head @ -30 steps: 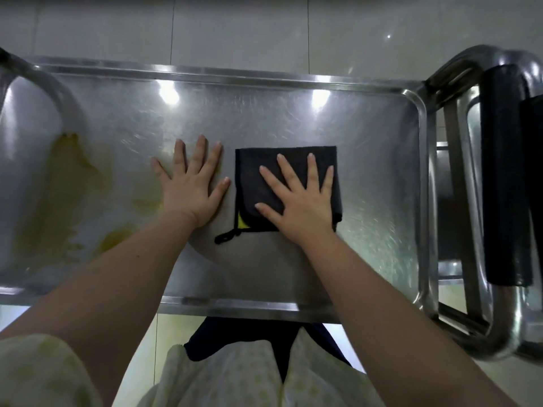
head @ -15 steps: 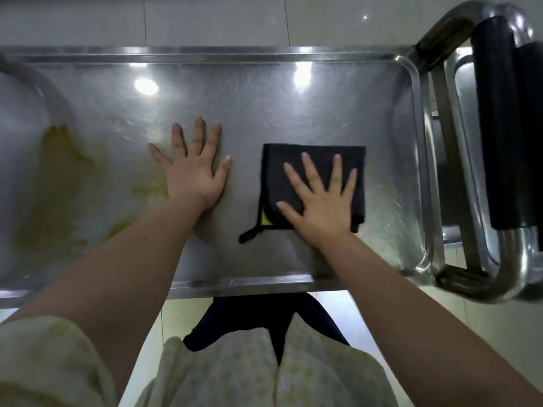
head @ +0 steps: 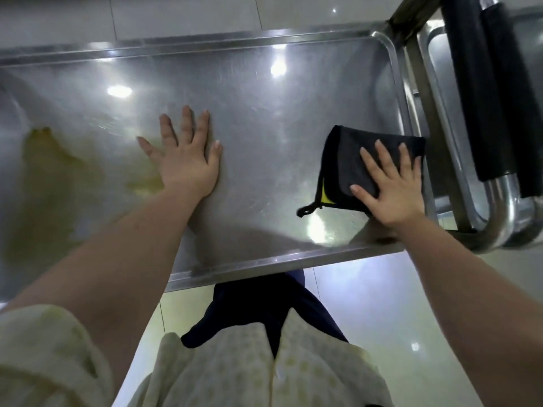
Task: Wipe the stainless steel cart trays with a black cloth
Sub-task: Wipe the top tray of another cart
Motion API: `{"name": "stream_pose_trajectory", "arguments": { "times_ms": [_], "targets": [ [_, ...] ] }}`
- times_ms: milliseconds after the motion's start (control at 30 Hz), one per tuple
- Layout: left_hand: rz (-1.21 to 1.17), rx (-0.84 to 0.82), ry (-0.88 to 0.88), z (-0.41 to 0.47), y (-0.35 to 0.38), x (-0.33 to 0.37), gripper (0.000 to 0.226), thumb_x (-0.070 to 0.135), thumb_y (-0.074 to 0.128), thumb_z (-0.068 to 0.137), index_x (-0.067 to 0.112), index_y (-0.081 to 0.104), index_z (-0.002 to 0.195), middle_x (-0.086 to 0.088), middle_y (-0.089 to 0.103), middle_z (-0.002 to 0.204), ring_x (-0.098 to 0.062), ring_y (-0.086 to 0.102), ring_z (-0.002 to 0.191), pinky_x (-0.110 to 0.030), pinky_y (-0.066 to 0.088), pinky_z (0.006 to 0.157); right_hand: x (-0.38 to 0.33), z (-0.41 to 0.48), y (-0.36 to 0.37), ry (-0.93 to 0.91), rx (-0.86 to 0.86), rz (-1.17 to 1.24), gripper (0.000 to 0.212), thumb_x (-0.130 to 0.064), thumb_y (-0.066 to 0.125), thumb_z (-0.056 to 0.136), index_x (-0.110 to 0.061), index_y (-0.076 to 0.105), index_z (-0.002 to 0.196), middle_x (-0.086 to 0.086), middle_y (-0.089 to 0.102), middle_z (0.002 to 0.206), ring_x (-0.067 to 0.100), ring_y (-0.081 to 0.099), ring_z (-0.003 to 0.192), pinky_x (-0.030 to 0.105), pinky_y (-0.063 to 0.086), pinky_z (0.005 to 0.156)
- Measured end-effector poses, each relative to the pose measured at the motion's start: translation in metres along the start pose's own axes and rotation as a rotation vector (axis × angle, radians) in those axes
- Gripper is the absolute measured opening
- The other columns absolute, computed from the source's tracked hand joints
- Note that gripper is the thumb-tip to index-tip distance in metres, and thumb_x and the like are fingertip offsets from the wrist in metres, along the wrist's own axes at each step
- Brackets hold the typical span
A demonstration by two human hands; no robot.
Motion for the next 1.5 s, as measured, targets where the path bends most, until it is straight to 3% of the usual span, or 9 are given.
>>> {"name": "stream_pose_trajectory", "arguments": {
  "times_ms": [100,267,400,667,933,1033,1267,1367,1500],
  "targets": [
    [0.019,-0.013,0.004,-0.002,0.0,0.0,0.061,0.058,0.009,0.098,0.04,-0.006,0.154,0.007,-0.01,0.165,-0.034,-0.011,0.15,-0.076,-0.006,0.107,-0.027,-0.008,0.003,0.019,-0.001,-0.006,0.072,-0.081,0.009,0.084,-0.053,-0.009,0.148,-0.014,-0.006,0.163,0.038,-0.013,0.148,0.061,-0.009,0.115],
    [0.005,-0.023,0.012,-0.001,-0.001,-0.001,0.062,0.058,0.008,0.097,0.039,-0.007,0.154,0.007,-0.012,0.164,-0.035,-0.011,0.149,-0.076,-0.006,0.107,-0.176,-0.055,0.004,-0.362,0.079,0.017,0.073,-0.073,0.037,0.086,-0.043,0.026,0.151,-0.005,0.02,0.162,0.05,0.007,0.145,0.071,0.008,0.111],
    [-0.003,-0.022,0.016,0.0,0.002,-0.003,0.062,0.06,0.005,0.096,0.04,-0.008,0.154,0.007,-0.012,0.164,-0.035,-0.012,0.149,-0.076,-0.007,0.106,-0.224,-0.058,0.003,-0.266,0.105,0.067,0.069,-0.073,0.032,0.089,-0.044,0.027,0.151,-0.004,0.021,0.162,0.05,-0.003,0.145,0.074,-0.011,0.107],
    [-0.02,-0.004,0.023,0.001,0.004,-0.004,0.064,0.061,0.006,0.094,0.042,-0.006,0.153,0.008,-0.01,0.164,-0.034,-0.012,0.149,-0.075,-0.01,0.106,-0.193,-0.039,0.007,-0.142,0.092,0.043,0.066,-0.075,0.022,0.09,-0.051,0.014,0.151,-0.011,0.013,0.163,0.049,0.0,0.146,0.071,-0.005,0.111],
    [-0.005,0.018,0.016,0.003,0.007,-0.002,0.065,0.061,0.005,0.094,0.041,-0.007,0.154,0.007,-0.011,0.164,-0.035,-0.012,0.149,-0.075,-0.014,0.103,0.025,-0.043,0.016,0.338,0.01,0.079,0.067,-0.083,0.004,0.082,-0.06,-0.008,0.145,-0.018,-0.004,0.163,0.045,-0.01,0.146,0.071,-0.003,0.111],
    [-0.004,0.032,0.017,0.002,0.006,-0.003,0.064,0.061,0.006,0.095,0.04,-0.007,0.154,0.005,-0.01,0.165,-0.036,-0.011,0.149,-0.075,-0.013,0.102,-0.02,-0.042,0.013,0.319,0.001,0.067,0.075,-0.08,0.008,0.083,-0.05,0.002,0.151,-0.014,-0.004,0.163,0.048,-0.009,0.145,0.073,-0.002,0.109],
    [-0.008,0.033,0.035,0.0,0.001,-0.002,0.064,0.059,0.009,0.096,0.038,-0.003,0.155,0.004,-0.007,0.165,-0.038,-0.009,0.149,-0.076,-0.012,0.102,-0.289,-0.073,0.015,-0.216,0.062,0.071,0.074,-0.077,0.031,0.085,-0.048,0.018,0.152,-0.008,0.015,0.163,0.053,-0.003,0.144,0.074,-0.004,0.108],
    [-0.02,0.023,0.044,0.0,0.001,-0.001,0.064,0.059,0.008,0.097,0.038,-0.005,0.155,0.004,-0.009,0.165,-0.038,-0.011,0.149,-0.075,-0.013,0.102,-0.27,-0.07,0.012,-0.23,0.09,0.102,0.074,-0.079,0.033,0.083,-0.051,0.018,0.15,-0.013,0.015,0.162,0.047,0.0,0.147,0.071,-0.004,0.11],
    [-0.02,0.014,0.048,-0.001,0.002,0.0,0.064,0.06,0.007,0.096,0.038,-0.009,0.154,0.004,-0.012,0.164,-0.037,-0.013,0.149,-0.075,-0.013,0.102,-0.125,-0.061,0.016,0.088,0.041,0.07,0.077,-0.085,0.022,0.079,-0.058,0.001,0.147,-0.02,0.001,0.162,0.04,-0.006,0.148,0.068,-0.005,0.112]
  ]
}}
Point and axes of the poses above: each hand's wrist, its own z-axis towards the middle knuckle, its own y-axis out of the palm, x = y × z, the point moved 8 cm from there along z, towards the middle knuckle
